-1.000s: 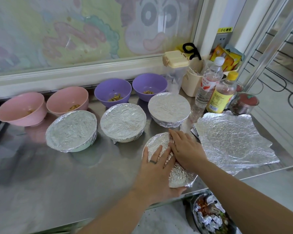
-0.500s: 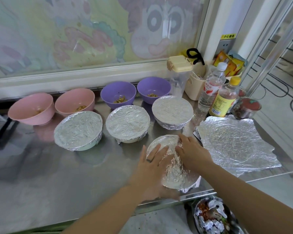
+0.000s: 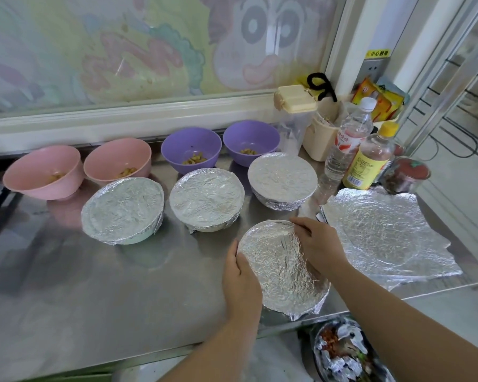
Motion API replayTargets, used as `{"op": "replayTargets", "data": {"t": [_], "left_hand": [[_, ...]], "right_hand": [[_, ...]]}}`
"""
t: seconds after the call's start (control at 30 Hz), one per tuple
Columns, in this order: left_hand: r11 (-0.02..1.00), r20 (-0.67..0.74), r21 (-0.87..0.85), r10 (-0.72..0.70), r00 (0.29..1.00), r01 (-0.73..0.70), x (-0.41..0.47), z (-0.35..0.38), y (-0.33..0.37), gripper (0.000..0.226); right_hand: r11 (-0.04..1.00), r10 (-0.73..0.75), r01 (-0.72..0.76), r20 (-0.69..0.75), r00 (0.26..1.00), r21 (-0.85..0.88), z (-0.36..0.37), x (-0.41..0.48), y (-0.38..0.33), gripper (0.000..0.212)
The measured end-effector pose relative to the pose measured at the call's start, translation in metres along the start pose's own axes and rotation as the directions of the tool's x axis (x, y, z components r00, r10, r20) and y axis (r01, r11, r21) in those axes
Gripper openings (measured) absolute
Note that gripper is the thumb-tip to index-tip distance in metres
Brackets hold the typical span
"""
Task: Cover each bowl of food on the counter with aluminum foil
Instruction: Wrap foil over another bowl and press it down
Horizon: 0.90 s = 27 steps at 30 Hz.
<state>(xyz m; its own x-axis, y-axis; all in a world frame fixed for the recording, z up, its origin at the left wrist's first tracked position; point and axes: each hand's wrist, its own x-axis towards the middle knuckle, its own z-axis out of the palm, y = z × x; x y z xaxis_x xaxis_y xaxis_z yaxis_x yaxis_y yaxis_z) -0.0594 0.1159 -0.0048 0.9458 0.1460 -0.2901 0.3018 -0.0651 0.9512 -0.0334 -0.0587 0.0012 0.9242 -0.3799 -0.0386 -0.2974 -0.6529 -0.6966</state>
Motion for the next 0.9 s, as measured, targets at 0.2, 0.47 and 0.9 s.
{"op": "replayTargets", "data": {"t": [0.2,0.47,0.9], "left_hand": [[0.994,-0.031,-0.095,-0.051,0.998,0.048,0.0,0.003,-0.001,0.036],[0.972,0.027,-0.204,-0.114,0.993,0.117,0.001,0.002,0.001,0.034],[0.999,0.188,0.04,-0.036,0.981,0.029,0.022,-0.009,0.004,0.032]], "right_hand": [[0.999,0.008,-0.008,-0.004,1.0,0.042,0.001,0.0,0.001,0.024],[0.999,0.0,0.0,-0.004,1.0,0.04,0.001,-0.001,0.0,0.024],[0.857,-0.22,0.441,0.583,0.782,-0.268,0.01,0.042,-0.062,0.029]]}}
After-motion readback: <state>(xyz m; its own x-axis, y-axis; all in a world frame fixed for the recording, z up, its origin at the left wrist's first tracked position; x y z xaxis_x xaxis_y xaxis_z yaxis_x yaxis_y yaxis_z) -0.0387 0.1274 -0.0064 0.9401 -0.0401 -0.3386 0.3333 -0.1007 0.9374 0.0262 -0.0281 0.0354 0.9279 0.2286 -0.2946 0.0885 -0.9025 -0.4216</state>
